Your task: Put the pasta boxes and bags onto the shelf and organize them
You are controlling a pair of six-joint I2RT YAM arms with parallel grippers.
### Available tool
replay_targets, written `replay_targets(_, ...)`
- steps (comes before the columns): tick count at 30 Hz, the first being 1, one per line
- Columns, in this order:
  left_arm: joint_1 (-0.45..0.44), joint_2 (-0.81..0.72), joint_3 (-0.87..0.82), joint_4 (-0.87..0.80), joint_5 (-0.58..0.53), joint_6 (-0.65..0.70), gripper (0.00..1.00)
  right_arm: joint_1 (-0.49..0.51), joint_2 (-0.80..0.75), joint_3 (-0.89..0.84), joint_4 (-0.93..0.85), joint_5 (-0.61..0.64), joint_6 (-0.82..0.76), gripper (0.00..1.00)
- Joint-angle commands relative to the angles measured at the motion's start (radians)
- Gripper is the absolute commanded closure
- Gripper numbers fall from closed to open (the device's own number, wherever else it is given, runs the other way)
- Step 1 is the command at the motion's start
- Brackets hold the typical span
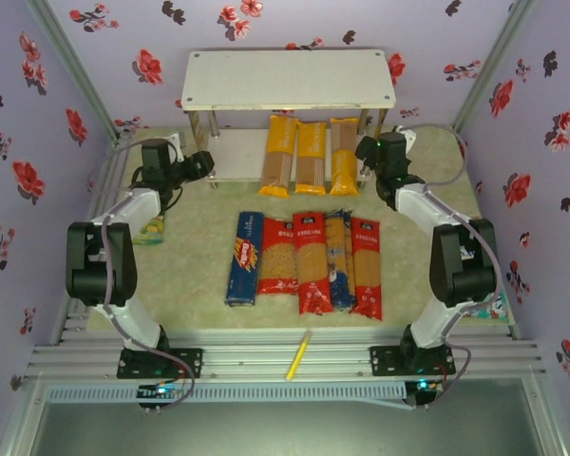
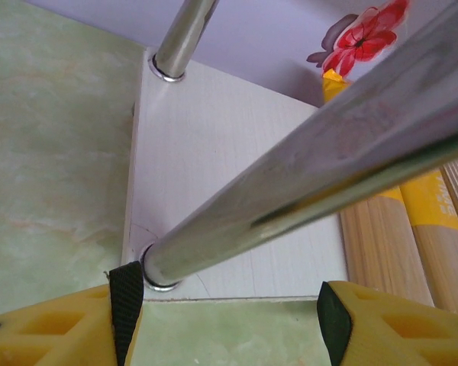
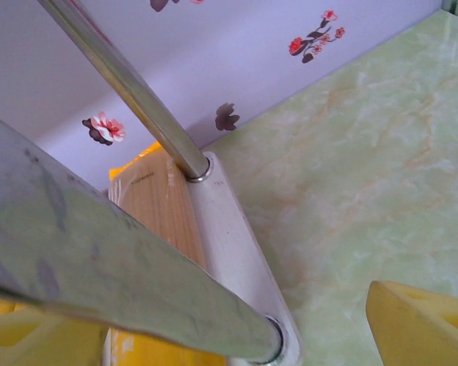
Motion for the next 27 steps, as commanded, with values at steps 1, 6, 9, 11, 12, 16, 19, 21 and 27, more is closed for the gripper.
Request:
replay_targets(1, 0.007, 0.019, 0.032, 0.057, 0.03, 0.024, 0.36, -0.004, 0.043, 0.06, 0.03, 0.002, -0.027, 0.13)
replay_targets(6, 0.006, 0.04, 0.03, 0.104, 0.07, 0.011, 0.33, -0.005, 0.073, 0.078, 0.046, 0.035, -0.027, 0.14)
replay_targets(9, 0.006, 0.054, 0.03, 0.122, 0.078, 0.009, 0.34, -0.011, 0.08, 0.079, 0.058, 0.041, -0.027, 0.18)
replay_targets(11, 0.006, 0.063, 0.032, 0.132, 0.08, 0.007, 0.37, -0.018, 0.088, 0.082, 0.063, 0.04, -0.022, 0.21)
replay_targets(12, 0.006, 0.068, 0.033, 0.137, 0.084, 0.01, 0.39, -0.02, 0.092, 0.084, 0.063, 0.04, -0.019, 0.21)
replay_targets(16, 0.006, 0.089, 0.038, 0.161, 0.086, 0.015, 0.42, -0.031, 0.112, 0.094, 0.076, 0.024, -0.006, 0.21)
replay_targets(19, 0.007, 0.103, 0.045, 0.167, 0.084, 0.017, 0.5, -0.035, 0.123, 0.098, 0.093, 0.016, -0.002, 0.22)
replay_targets(21, 0.006, 0.111, 0.05, 0.17, 0.082, 0.02, 0.56, -0.038, 0.131, 0.098, 0.111, 0.003, 0.003, 0.24)
replay_targets(27, 0.004, 0.131, 0.062, 0.182, 0.082, 0.026, 0.72, -0.041, 0.149, 0.111, 0.126, -0.023, 0.009, 0.45)
